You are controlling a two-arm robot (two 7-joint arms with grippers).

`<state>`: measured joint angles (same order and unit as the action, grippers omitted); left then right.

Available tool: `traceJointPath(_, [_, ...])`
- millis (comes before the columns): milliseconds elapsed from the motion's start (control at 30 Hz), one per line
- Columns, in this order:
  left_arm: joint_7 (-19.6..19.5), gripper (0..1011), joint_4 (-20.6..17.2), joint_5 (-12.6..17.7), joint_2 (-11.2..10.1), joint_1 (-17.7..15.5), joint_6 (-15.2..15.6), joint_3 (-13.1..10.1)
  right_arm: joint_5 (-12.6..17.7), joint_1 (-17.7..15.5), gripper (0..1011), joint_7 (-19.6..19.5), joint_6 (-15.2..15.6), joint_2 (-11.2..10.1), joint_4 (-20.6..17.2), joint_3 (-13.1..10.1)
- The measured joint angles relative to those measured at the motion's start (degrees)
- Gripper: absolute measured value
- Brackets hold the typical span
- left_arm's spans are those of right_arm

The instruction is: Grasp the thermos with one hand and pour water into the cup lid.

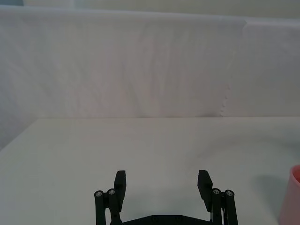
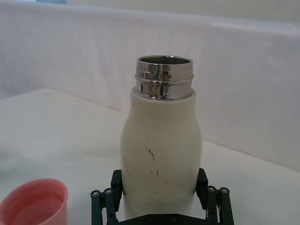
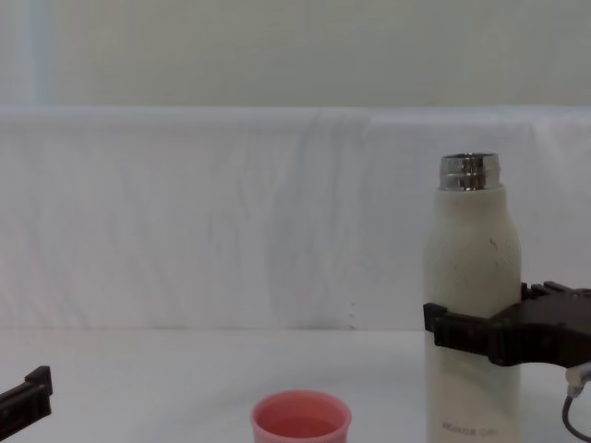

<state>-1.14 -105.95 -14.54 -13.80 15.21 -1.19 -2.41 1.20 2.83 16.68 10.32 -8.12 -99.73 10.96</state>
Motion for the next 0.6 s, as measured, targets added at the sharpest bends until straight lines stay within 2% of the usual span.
traceJointPath(267, [0.0, 1001, 0.0, 0.0, 0.0, 0.0, 0.0, 0.0, 3.8, 0.9, 955, 0.2, 0.9, 0.3, 1.4, 0.3])
traceJointPath(600, [0.0, 1001, 0.0, 0.0, 0.0, 0.0, 0.0, 0.0, 5.3, 2.8, 955, 0.1, 1.3, 0.3, 3.1, 2.0])
